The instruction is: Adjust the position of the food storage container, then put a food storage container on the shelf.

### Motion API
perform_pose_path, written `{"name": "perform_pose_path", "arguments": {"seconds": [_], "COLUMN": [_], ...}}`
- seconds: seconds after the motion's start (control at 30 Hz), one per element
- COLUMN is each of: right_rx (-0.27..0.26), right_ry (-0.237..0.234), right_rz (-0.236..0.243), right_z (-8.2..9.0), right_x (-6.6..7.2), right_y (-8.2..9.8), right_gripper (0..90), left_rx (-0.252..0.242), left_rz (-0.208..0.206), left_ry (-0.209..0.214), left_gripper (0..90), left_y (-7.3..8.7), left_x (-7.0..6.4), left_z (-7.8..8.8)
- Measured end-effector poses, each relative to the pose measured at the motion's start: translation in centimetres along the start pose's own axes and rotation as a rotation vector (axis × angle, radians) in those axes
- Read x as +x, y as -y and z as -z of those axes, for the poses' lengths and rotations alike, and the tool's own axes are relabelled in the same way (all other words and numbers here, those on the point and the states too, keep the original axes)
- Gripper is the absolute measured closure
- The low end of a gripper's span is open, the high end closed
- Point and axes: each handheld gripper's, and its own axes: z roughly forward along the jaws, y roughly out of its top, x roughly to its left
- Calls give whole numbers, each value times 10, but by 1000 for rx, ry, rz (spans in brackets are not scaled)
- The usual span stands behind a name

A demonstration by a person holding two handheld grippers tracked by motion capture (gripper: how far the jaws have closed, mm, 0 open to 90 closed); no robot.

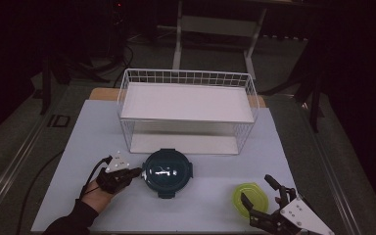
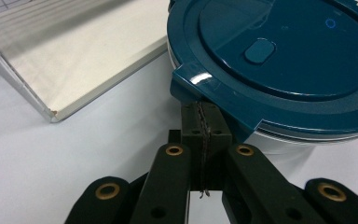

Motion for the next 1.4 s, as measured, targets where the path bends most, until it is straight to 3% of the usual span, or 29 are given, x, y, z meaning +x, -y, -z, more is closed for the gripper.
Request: {"name": "perform_pose_path", "arguments": {"seconds": [0.33, 0.47, 0.6, 0.73, 0.77, 0.87, 0.9, 0.97, 1.0, 1.03, 1.1, 1.2, 1.27, 1.4], "right_rx": [-5, 2, 17, 41, 49, 54, 44, 29, 25, 32, 48, 75, 87, 96], "right_ry": [-15, -31, -61, -33, -21, -15, -6, -9, -7, -9, -16, -45, -32, -27], "right_rz": [-15, -39, -47, -8, -4, 0, -4, 5, 21, 23, 23, 28, 43, 38], "right_z": [0, 1, 3, 0, -1, -2, -1, 0, -1, -2, -3, -6, -7, -10], "right_x": [-1, -2, -1, 4, 5, 4, 4, 3, 3, 3, 4, 7, 9, 11], "right_y": [0, 0, -2, 0, 0, 0, 0, -1, -1, -1, 0, 0, -1, -5], "right_gripper": [141, 172, 206, 207, 207, 205, 190, 190, 193, 193, 208, 226, 226, 153], "left_rx": [-7, -15, -28, -67, -82, -122, -126, -126, -117, -122, -145, -172, -188, -204], "left_rz": [-12, 3, 9, 28, 37, 61, 64, 58, 48, 35, 37, 23, 16, 16], "left_ry": [-5, -8, -5, -7, 4, 37, 55, 98, 100, 98, 106, 96, 96, 103], "left_gripper": [886, 879, 813, 677, 605, 538, 371, 204, 105, 68, 10, 2, 2, 3], "left_y": [1, 4, 4, 4, 5, 5, 4, 3, 2, 2, 2, 1, -1, -8], "left_x": [0, 0, 2, 3, 3, 1, 1, -3, -5, -8, -12, -17, -19, -20], "left_z": [-1, -1, 8, 20, 24, 35, 38, 42, 45, 47, 52, 60, 64, 69]}}
